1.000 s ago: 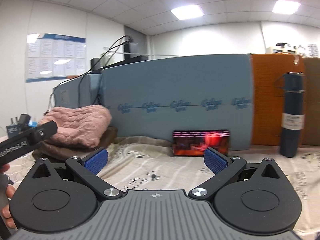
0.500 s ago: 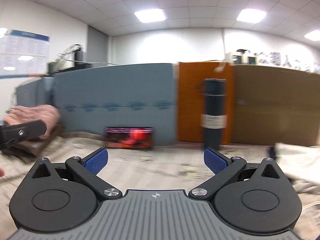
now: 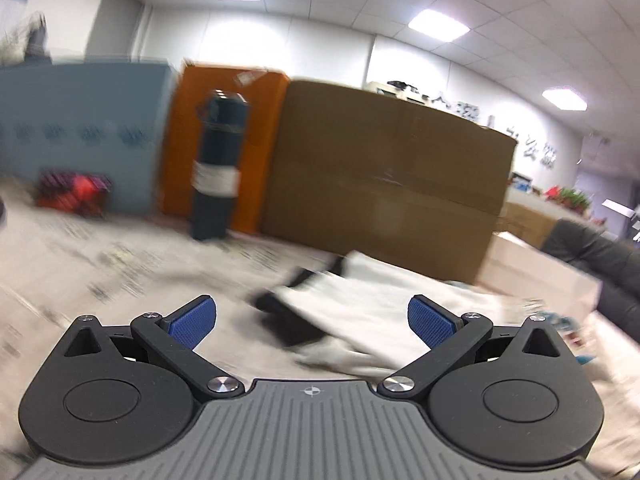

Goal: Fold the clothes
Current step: 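Swing both open grippers toward the white T-shirt on the table, then close the right gripper on the white shirt edge while the left grips the black trim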

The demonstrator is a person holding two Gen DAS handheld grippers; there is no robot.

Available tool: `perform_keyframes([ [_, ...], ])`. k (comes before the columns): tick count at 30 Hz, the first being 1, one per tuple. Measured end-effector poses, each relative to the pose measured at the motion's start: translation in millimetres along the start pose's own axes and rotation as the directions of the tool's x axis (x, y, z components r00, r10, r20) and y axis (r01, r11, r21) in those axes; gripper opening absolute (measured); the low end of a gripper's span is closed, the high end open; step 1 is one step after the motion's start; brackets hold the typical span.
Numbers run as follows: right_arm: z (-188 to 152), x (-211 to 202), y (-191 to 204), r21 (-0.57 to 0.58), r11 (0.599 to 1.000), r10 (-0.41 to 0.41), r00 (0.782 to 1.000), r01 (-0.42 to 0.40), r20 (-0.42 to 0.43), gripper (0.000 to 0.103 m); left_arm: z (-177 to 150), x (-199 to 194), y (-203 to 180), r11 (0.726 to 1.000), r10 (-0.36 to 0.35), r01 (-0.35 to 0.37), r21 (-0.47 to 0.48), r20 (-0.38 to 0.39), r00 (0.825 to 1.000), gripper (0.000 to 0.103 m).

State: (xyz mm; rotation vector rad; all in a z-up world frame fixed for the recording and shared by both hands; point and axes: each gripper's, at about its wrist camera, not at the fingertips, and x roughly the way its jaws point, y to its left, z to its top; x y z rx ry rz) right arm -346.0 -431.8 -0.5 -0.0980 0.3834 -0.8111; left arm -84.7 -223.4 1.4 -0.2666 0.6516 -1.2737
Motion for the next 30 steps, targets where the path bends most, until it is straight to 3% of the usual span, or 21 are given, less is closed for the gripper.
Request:
perform_keyframes([
  [8,-11.0,52.7,-26.7,-0.133,0.987,-0.109,0.984,0.090,-0.140,0.103,5.6,55.9,-3.7,0.986,-0.088,0.074,-0.151,-0.089,0.992,0.099],
  [12,-9.2,76.8,-25.3,-0.197,0.979,-0.090,0.979,0.053,-0.182,0.103,6.5,78.6,-4.8,0.972,-0.134,0.108,-0.211,-0.112,0.985,0.099],
  [20,6.6,125.9,-16.1,-0.184,0.982,-0.065,0.979,0.029,-0.192,0.099,5.6,127.8,-14.0,0.942,-0.226,0.180,-0.283,-0.135,0.965,0.097],
  [21,7.3,128.8,-18.0,-0.150,0.988,-0.049,0.981,0.020,-0.190,0.087,4.9,135.2,-16.1,0.938,-0.238,0.190,-0.290,-0.140,0.961,0.096],
  [22,7.9,130.2,-22.3,-0.100,0.995,-0.018,0.981,-0.002,-0.194,0.060,4.2,143.1,-19.1,0.936,-0.244,0.193,-0.293,-0.148,0.959,0.094],
  [24,7.1,131.4,-38.2,0.045,0.998,0.048,0.977,-0.039,-0.206,0.028,1.5,160.6,-25.2,0.935,-0.254,0.198,-0.296,-0.166,0.953,0.092],
  [27,1.8,129.0,-70.1,0.264,0.962,0.115,0.978,-0.065,-0.176,0.014,-5.2,190.3,-36.1,0.934,-0.261,0.194,-0.300,-0.203,0.944,0.085],
  [30,-3.9,123.8,-105.3,0.477,0.875,0.163,0.978,-0.081,-0.132,0.008,-13.2,220.2,-50.3,0.938,-0.270,0.199,-0.285,-0.239,0.933,0.074],
])
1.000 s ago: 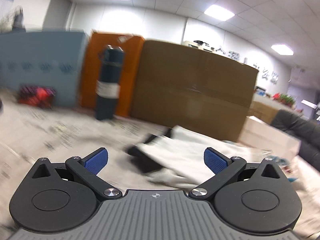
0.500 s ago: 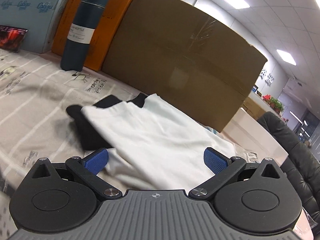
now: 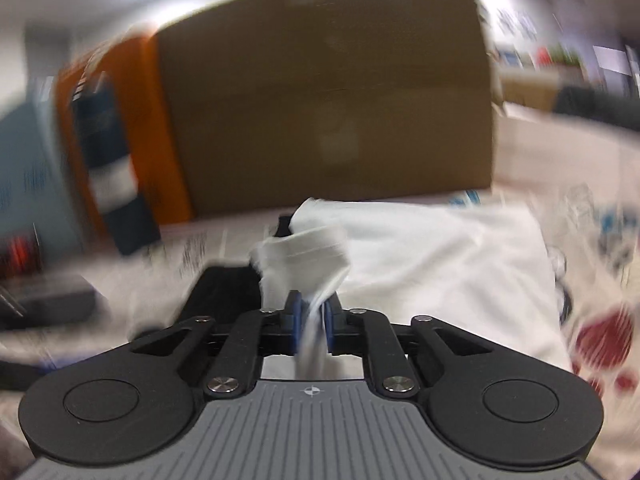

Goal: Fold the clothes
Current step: 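Close the right gripper on the white shirt edge while the left grips the black trim, then lift the white T-shirt off the table with both grippers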

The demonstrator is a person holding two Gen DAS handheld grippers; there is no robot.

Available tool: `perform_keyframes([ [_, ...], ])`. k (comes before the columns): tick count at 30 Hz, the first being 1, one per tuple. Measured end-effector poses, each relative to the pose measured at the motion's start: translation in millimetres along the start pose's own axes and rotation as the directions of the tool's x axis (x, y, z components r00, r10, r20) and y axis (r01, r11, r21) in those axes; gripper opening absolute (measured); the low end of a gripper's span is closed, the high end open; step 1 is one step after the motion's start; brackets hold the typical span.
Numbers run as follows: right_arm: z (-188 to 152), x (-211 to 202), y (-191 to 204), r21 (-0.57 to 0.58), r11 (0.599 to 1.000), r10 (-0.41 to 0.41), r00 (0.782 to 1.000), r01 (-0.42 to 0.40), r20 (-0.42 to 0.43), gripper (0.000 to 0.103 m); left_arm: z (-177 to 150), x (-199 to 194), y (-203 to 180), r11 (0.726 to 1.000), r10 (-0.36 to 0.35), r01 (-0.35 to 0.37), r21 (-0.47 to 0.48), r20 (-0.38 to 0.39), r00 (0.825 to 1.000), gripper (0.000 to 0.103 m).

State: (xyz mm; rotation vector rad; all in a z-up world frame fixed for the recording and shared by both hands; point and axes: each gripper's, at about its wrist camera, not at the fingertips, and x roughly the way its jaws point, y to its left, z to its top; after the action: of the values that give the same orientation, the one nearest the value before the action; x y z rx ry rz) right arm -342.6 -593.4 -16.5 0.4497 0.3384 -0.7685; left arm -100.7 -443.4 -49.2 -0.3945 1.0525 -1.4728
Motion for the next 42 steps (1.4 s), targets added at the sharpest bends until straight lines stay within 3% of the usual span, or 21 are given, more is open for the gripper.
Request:
perform_keyframes([
  [2,2.4,-6.4,-19.0,0.113,0.994,0.002,0.999,-0.006,0.035,0.006,-3.7,20.9,-3.5,0.999,0.031,-0.031,0.034,-0.017,0.999,0.053],
  [4,2.3,-9.3,-33.3,0.189,0.982,0.005,0.998,-0.016,0.057,0.004,-8.0,38.7,-6.6,0.993,0.083,-0.081,0.085,-0.022,0.996,0.021],
  [5,1.3,-9.2,-38.7,0.226,0.973,0.030,0.998,-0.044,0.061,0.004,-10.0,42.4,-5.8,0.990,0.100,-0.098,0.098,-0.017,0.995,0.017],
  [8,1.5,-11.0,-35.6,0.225,0.960,0.159,0.986,-0.168,0.056,0.007,-7.5,36.7,-1.4,0.995,0.069,-0.067,0.070,-0.026,0.997,0.018],
  [9,2.0,-12.2,-29.0,0.192,0.964,0.176,0.983,-0.182,0.044,0.020,-6.0,34.5,2.3,0.997,0.060,-0.059,0.047,-0.025,0.998,0.018],
  [10,1.2,-12.5,-21.5,0.152,0.969,0.192,0.981,-0.195,0.038,0.044,-5.0,31.8,5.2,0.998,0.050,-0.049,0.031,-0.022,0.999,0.018],
  [11,0.3,-13.1,-14.0,0.111,0.972,0.206,0.978,-0.208,0.032,0.052,-3.9,29.1,8.1,0.999,0.039,-0.038,0.015,-0.018,0.999,0.020],
  [16,-3.6,-26.4,10.1,-0.094,0.967,0.238,0.971,-0.239,-0.013,0.066,7.5,21.1,26.3,0.995,-0.025,0.023,-0.097,-0.013,1.000,0.020],
  [20,-10.2,-20.5,22.0,-0.263,0.955,0.127,0.990,-0.140,-0.066,0.067,11.1,27.1,33.7,0.983,-0.079,0.076,-0.166,-0.012,0.997,0.020],
  [23,-12.3,-6.5,25.9,-0.304,0.949,0.057,0.994,-0.081,-0.090,0.058,12.0,28.1,36.9,0.978,-0.093,0.089,-0.186,-0.009,0.996,0.021],
  [26,-10.8,7.4,23.5,-0.271,0.961,0.028,0.995,-0.053,-0.096,0.039,12.8,28.9,38.3,0.975,-0.105,0.102,-0.197,-0.005,0.994,0.022],
  [28,-7.8,14.2,19.1,-0.224,0.973,0.029,0.995,-0.050,-0.097,0.014,11.9,30.2,32.5,0.984,-0.093,0.090,-0.154,-0.010,0.996,0.022],
  [29,-5.9,16.6,16.6,-0.195,0.979,0.034,0.995,-0.052,-0.095,0.007,11.2,31.0,28.8,0.989,-0.083,0.081,-0.127,-0.014,0.996,0.023],
  [31,-1.6,13.6,14.0,-0.140,0.990,0.024,0.998,-0.032,-0.056,0.006,9.4,32.8,19.3,0.997,-0.052,0.051,-0.055,-0.022,0.998,0.020],
  [33,7.0,3.4,10.5,-0.084,0.996,0.016,1.000,-0.015,0.007,0.006,7.0,33.2,9.4,1.000,-0.011,0.011,0.014,-0.016,1.000,0.004],
  [34,13.3,-3.5,9.1,-0.050,0.999,0.020,0.999,-0.017,0.042,0.006,6.2,32.6,5.1,0.999,0.005,-0.004,0.042,-0.007,1.000,0.003],
  [38,43.1,-31.5,9.7,0.051,0.999,-0.003,0.981,-0.007,0.192,0.006,14.6,16.2,0.3,0.996,-0.091,0.090,0.016,0.050,0.995,0.003],
  [42,75.0,-62.2,8.8,0.143,0.990,-0.050,0.950,0.006,0.307,0.006,34.6,-15.8,-7.3,0.987,-0.161,0.164,-0.002,0.151,0.975,0.003],
])
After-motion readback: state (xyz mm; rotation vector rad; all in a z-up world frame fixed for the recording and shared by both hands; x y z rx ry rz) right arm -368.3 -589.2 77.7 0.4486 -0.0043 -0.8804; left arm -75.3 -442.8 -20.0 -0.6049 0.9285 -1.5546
